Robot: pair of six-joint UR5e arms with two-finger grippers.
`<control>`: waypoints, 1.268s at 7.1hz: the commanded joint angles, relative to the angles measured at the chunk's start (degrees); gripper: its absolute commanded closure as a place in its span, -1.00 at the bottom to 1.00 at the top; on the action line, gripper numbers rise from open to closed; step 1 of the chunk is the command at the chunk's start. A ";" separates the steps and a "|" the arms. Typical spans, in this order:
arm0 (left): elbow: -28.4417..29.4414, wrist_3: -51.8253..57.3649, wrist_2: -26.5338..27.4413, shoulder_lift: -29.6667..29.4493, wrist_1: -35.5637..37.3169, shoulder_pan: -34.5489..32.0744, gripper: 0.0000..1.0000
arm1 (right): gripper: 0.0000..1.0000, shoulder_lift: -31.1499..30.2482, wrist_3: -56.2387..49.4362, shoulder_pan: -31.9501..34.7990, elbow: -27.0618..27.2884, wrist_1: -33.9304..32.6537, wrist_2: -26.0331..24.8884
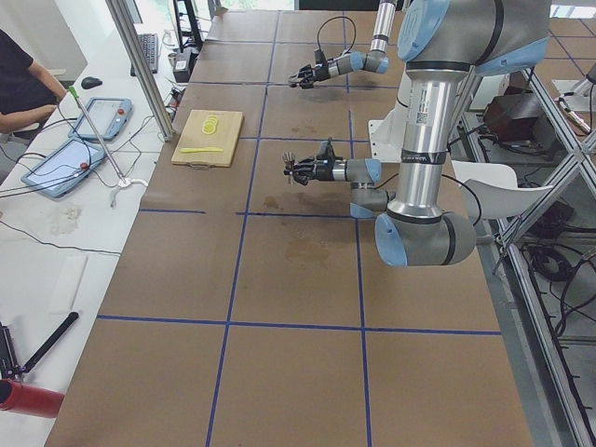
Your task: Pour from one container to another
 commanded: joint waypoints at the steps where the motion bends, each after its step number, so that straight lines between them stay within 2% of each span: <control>1: -0.31 0.35 -6.09 -3.74 -0.27 0.03 1.00 | 1.00 4.72 -8.15 -0.14 0.86 0.42 2.00; 3: 1.17 7.87 -8.05 -8.74 -0.19 0.03 1.00 | 1.00 9.89 -10.19 -1.89 2.01 0.33 3.25; 4: 4.05 9.13 -8.05 -11.03 -0.19 0.03 1.00 | 1.00 11.48 -11.34 -2.33 2.27 0.25 3.33; 6: 3.73 9.23 -8.22 -11.40 -0.19 -0.14 1.00 | 1.00 11.58 -11.43 -2.60 2.89 0.25 3.33; 7: 3.12 9.23 -10.92 -13.23 -0.01 -0.58 1.00 | 1.00 11.58 -11.43 -2.52 2.98 0.16 3.42; 9: 3.37 9.14 -10.51 -13.34 -0.10 -0.58 1.00 | 1.00 11.58 -11.43 -2.43 3.15 0.25 4.04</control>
